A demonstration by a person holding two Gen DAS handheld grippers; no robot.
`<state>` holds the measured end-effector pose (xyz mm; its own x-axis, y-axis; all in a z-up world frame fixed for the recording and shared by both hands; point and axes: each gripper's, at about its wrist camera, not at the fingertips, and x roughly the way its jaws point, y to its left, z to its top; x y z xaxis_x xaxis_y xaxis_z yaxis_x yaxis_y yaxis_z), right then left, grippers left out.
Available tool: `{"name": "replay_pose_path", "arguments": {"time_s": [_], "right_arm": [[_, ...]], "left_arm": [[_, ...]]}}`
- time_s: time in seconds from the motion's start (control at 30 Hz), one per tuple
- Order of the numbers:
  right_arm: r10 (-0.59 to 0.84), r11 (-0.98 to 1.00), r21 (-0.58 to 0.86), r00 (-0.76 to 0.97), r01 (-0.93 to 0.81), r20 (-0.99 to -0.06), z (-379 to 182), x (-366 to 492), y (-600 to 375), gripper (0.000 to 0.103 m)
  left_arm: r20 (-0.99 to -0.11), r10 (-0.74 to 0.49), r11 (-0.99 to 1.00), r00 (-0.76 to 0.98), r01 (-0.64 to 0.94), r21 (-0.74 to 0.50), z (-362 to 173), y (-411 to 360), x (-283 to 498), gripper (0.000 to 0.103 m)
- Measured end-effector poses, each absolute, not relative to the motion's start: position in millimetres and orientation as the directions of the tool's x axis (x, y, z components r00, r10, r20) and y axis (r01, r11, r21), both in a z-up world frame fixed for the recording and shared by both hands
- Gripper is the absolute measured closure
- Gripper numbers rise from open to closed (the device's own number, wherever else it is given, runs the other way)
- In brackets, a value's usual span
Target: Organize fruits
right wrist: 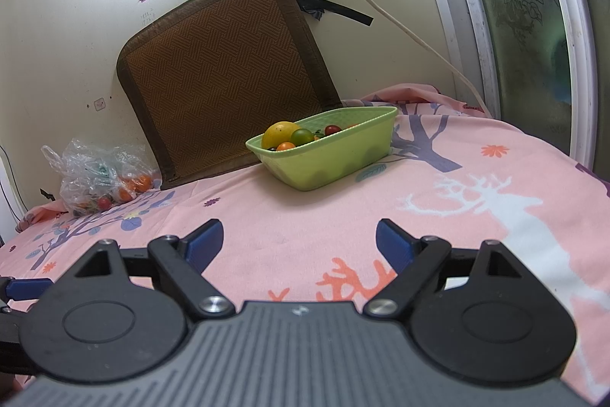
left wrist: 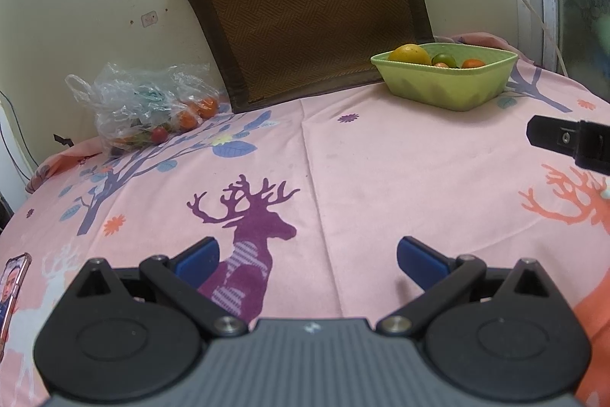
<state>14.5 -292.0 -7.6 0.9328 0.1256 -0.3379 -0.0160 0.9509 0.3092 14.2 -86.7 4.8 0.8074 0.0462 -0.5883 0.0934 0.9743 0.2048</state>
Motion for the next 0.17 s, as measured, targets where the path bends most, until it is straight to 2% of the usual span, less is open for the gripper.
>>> {"name": "replay_pose_path", "arguments": {"time_s": [0.17], "right_arm": [[0.126, 0.951, 0.309, 0.932, -0.016, -0.339, -7.8, 14.3, -292.1, 0.014]], "left_arm": [[-0.583, 0.012, 0.976, 0.812, 0.118, 0.185, 7.5, -88.2, 11.8, 0.000]]}}
